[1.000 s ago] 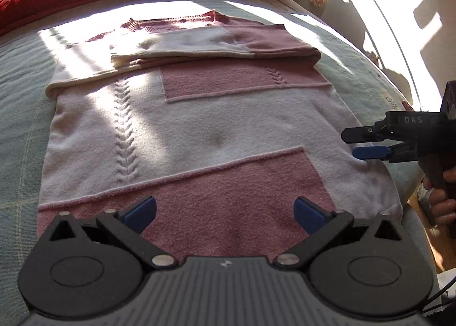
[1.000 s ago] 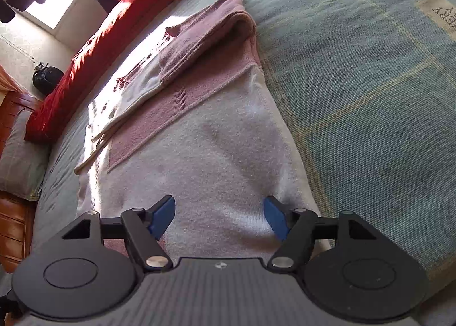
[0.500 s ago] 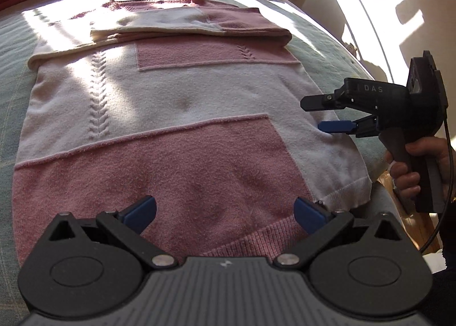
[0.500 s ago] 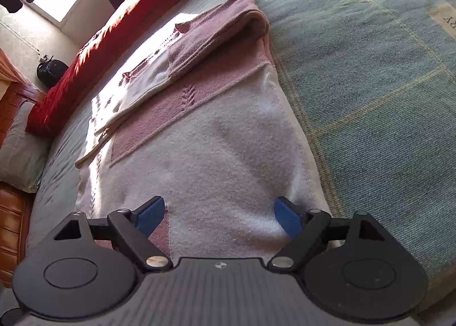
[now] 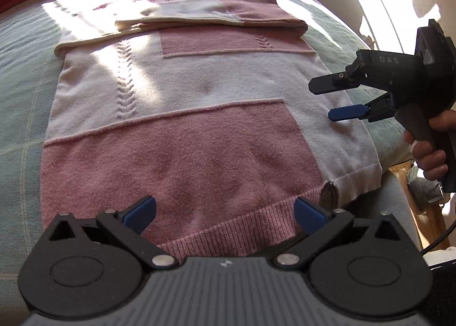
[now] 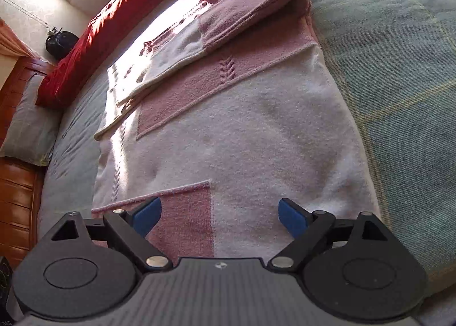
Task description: Fold clothes
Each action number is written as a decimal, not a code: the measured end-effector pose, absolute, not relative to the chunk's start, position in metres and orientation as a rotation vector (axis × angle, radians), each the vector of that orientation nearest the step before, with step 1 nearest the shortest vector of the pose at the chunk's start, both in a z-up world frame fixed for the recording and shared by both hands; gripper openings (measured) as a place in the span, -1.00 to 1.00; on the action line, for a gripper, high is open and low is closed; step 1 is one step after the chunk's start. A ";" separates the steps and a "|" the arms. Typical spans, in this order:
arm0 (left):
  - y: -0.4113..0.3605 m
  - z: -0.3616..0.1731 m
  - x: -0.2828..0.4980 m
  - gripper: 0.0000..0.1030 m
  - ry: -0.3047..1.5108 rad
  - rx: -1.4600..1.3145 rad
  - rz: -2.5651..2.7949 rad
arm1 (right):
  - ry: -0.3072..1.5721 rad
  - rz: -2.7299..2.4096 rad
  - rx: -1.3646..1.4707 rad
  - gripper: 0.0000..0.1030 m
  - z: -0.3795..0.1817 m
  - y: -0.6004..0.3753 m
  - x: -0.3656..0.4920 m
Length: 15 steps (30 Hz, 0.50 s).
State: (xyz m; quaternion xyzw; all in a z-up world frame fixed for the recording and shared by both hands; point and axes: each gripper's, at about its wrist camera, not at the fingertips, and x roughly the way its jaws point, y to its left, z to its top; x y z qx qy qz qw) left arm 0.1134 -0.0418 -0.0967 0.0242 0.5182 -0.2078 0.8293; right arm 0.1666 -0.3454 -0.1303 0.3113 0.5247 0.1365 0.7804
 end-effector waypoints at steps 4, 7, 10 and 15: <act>-0.027 -0.084 0.114 0.98 1.069 0.106 -0.355 | 1.212 0.503 0.780 0.81 -0.132 -0.301 0.178; -0.016 -0.079 0.112 0.98 1.064 0.111 -0.311 | 1.274 0.578 0.774 0.81 -0.138 -0.267 0.184; -0.006 -0.078 0.106 0.98 1.067 0.096 -0.289 | 1.330 0.599 0.751 0.81 -0.148 -0.241 0.186; 0.004 -0.078 0.100 0.98 1.062 0.073 -0.276 | 1.367 0.563 0.757 0.81 -0.157 -0.235 0.175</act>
